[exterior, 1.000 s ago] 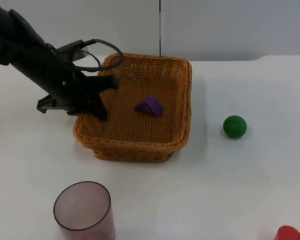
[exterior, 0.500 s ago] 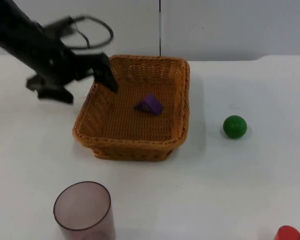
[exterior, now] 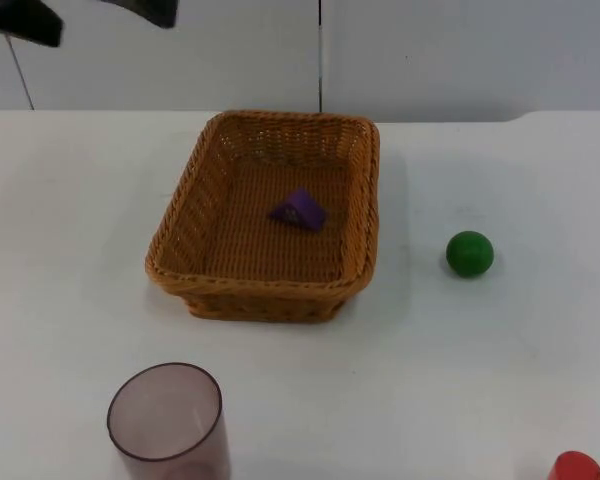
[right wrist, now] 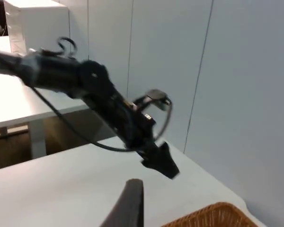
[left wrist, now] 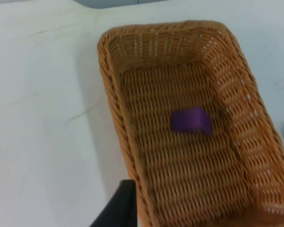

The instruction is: Pick up the basket with the left hand and place the triangular block into the basket with the right hand.

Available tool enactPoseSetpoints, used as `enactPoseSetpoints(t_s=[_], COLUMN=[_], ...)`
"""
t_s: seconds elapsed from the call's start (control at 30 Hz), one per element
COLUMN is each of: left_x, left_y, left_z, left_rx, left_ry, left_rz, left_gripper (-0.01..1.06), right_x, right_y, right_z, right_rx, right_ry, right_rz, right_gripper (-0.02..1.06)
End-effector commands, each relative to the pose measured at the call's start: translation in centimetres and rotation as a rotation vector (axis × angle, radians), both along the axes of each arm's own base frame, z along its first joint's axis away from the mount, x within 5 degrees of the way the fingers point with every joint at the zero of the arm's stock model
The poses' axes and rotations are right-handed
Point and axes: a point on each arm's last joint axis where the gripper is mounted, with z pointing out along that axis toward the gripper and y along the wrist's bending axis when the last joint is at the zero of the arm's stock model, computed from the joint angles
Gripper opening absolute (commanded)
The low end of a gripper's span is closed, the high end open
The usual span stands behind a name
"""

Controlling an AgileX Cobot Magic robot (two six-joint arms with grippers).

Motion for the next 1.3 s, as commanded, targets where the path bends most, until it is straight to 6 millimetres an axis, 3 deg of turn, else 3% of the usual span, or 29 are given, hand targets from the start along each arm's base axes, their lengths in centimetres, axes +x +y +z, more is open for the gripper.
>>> enactPoseSetpoints(t_s=[0.0, 0.03, 0.07, 0.2, 0.23, 0.27, 0.37, 0.4, 0.47, 0.53, 0.57, 0.7, 1.03, 1.27], left_x=[-2.0, -3.3, -3.3, -9.0, -9.0, -11.2, -15.1, -15.1, -17.9, -20.0, -20.0, -24.7, -29.5, -31.0], left_y=[0.2, 0.4, 0.4, 1.2, 1.2, 1.5, 1.9, 1.9, 2.2, 2.4, 2.4, 3.2, 5.2, 5.6], left_z=[1.3, 1.4, 1.4, 2.5, 2.5, 2.6, 2.6, 2.6, 3.0, 3.1, 3.1, 3.6, 2.7, 1.3], left_rx=[0.005, 0.006, 0.006, 0.019, 0.019, 0.015, 0.008, 0.008, 0.0, -0.002, -0.002, 0.008, 0.098, 0.114], left_ry=[-0.049, -0.062, -0.062, -0.161, -0.161, -0.194, -0.249, -0.249, -0.314, -0.368, -0.368, -0.5, -0.503, -0.47], left_rz=[-0.001, 0.006, 0.006, 0.006, 0.006, 0.008, 0.001, 0.001, -0.008, -0.017, -0.017, -0.004, 0.132, 0.159], left_gripper=[1.05, 1.05, 1.05, 1.05, 1.05, 1.05, 1.05, 1.05, 1.05, 1.05, 1.05, 1.05, 1.05, 1.05], right_x=[0.1, 0.1, 0.1, -0.3, -0.3, -0.5, -1.2, -1.2, -1.6, -2.2, -2.2, -3.5, -5.7, -6.4], right_y=[0.0, 0.0, 0.0, -0.4, -0.4, -0.7, -1.4, -1.4, -1.9, -2.5, -2.5, -3.9, -6.1, -6.9], right_z=[-0.7, -1.3, -1.3, -3.7, -3.7, -4.6, -6.4, -6.4, -7.6, -8.6, -8.6, -10.4, -11.7, -13.3], right_rx=[-0.012, -0.016, -0.016, 0.015, 0.015, 0.008, 0.005, 0.005, 0.008, 0.01, 0.01, 0.023, -0.006, -0.03], right_ry=[0.008, 0.012, 0.012, 0.045, 0.045, 0.051, 0.08, 0.08, 0.104, 0.106, 0.106, 0.11, 0.135, 0.175], right_rz=[-0.005, -0.006, -0.006, -0.017, -0.017, -0.017, -0.02, -0.02, -0.024, -0.024, -0.024, -0.024, -0.016, -0.023], right_gripper=[0.87, 0.87, 0.87, 0.87, 0.87, 0.87, 0.87, 0.87, 0.87, 0.87, 0.87, 0.87, 0.87, 0.87])
